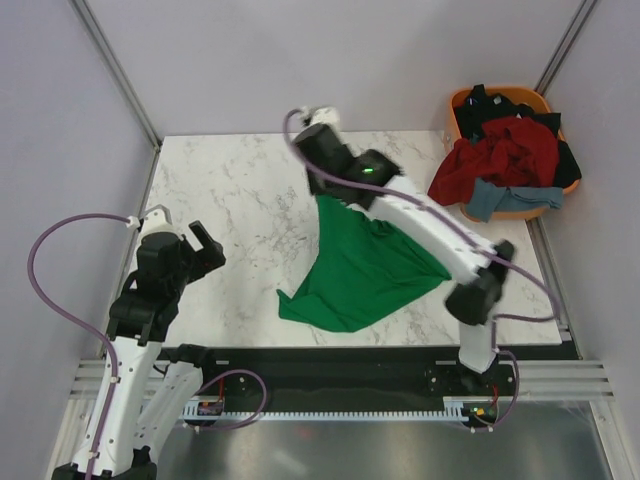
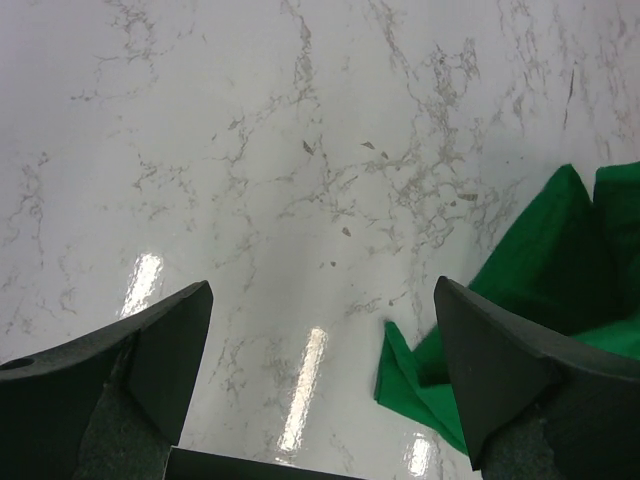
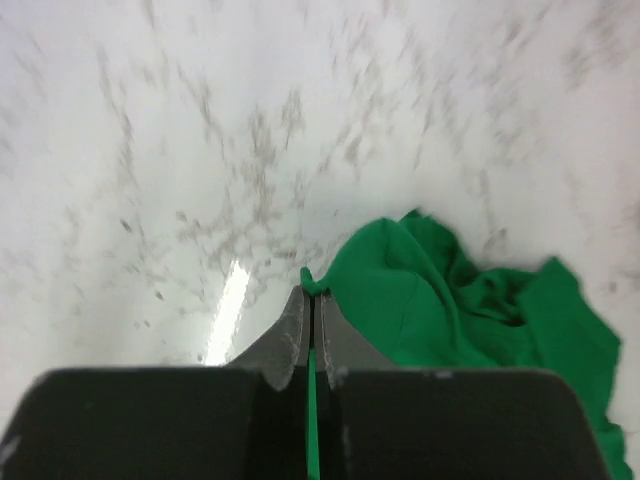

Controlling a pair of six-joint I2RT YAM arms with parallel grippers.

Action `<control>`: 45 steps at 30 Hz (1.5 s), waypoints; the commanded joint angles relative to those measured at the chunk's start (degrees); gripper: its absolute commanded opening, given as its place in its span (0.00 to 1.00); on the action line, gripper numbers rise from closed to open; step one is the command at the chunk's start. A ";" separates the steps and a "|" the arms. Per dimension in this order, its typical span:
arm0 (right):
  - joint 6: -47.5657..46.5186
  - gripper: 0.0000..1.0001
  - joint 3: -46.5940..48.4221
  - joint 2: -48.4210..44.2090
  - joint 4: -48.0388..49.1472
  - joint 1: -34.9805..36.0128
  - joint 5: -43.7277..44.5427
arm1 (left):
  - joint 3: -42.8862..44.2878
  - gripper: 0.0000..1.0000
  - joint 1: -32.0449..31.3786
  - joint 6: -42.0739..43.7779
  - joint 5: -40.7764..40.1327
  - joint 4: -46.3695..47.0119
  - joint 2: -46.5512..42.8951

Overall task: Fold and stack the t-shirts
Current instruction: Flatten the tshirt out

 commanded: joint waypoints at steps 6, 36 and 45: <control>10.62 0.00 -24.67 -46.36 -7.14 -1.83 21.65 | -1.29 0.90 0.18 3.21 13.05 6.55 1.64; 28.66 0.00 -80.33 -78.12 -0.29 -1.92 0.15 | 16.54 0.53 -24.34 -1.29 9.99 25.28 59.29; 26.99 0.00 -81.92 -77.86 0.32 -1.92 0.24 | 21.92 0.45 -28.64 -0.67 4.10 23.52 68.71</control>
